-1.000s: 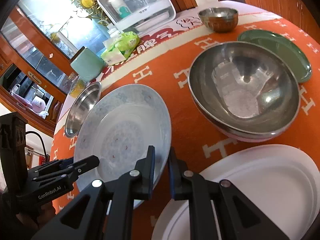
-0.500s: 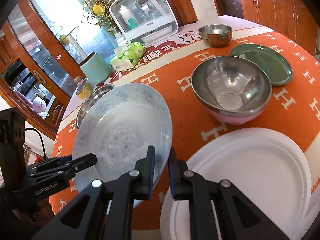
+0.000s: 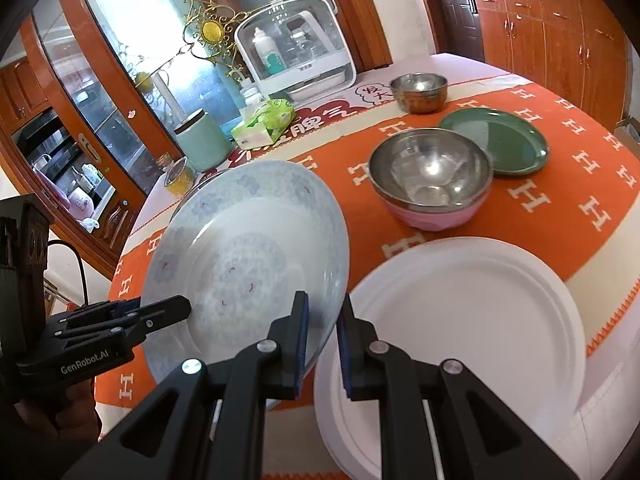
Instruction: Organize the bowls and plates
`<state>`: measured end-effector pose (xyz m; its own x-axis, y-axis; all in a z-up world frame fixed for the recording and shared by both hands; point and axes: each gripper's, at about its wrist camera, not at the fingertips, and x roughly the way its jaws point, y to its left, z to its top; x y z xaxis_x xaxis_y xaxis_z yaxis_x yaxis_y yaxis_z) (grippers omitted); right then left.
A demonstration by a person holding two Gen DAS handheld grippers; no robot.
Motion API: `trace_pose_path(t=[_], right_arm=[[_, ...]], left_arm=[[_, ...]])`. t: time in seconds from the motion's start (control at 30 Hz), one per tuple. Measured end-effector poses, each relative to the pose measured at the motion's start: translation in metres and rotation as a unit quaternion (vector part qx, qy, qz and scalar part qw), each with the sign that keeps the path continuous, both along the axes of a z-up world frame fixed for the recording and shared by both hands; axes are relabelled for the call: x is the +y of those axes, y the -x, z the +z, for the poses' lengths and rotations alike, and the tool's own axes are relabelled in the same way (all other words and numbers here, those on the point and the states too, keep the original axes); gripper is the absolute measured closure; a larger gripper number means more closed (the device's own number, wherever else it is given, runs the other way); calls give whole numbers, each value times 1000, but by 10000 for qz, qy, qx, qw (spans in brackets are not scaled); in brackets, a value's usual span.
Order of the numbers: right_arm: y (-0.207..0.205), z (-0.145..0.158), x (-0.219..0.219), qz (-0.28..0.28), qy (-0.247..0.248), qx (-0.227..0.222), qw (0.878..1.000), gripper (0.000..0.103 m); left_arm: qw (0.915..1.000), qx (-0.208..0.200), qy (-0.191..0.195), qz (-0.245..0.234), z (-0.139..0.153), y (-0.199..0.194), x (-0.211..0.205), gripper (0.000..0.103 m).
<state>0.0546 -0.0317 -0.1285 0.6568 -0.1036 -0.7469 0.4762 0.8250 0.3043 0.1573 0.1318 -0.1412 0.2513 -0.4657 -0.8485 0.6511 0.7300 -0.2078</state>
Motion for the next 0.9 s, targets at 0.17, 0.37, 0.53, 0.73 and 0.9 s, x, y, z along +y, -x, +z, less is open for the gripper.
trace_pose_path(t=[0.17,0.37,0.53,0.73,0.9], right_arm=[[22,3,-3,-110,48,26,9999,90],[47,5,-12,-279,59,95,9995,89],[67,3,-21,-398,24,181,9990,89],[85,-1,-32,-485,-27,321,9983,89],[97,-9,-45,-533,-123,470,9974,89]], left_arm=[[9999,7,-7,-171,3,18,-11,70],[9992,73,-45,-395,3,37,-29,70],[9985,149,-106,-524,0,52,-44,70],[9972,285,-241,-640,-7,66,-63,70],[9959,404,-361,-722,-14,79,-80,70]])
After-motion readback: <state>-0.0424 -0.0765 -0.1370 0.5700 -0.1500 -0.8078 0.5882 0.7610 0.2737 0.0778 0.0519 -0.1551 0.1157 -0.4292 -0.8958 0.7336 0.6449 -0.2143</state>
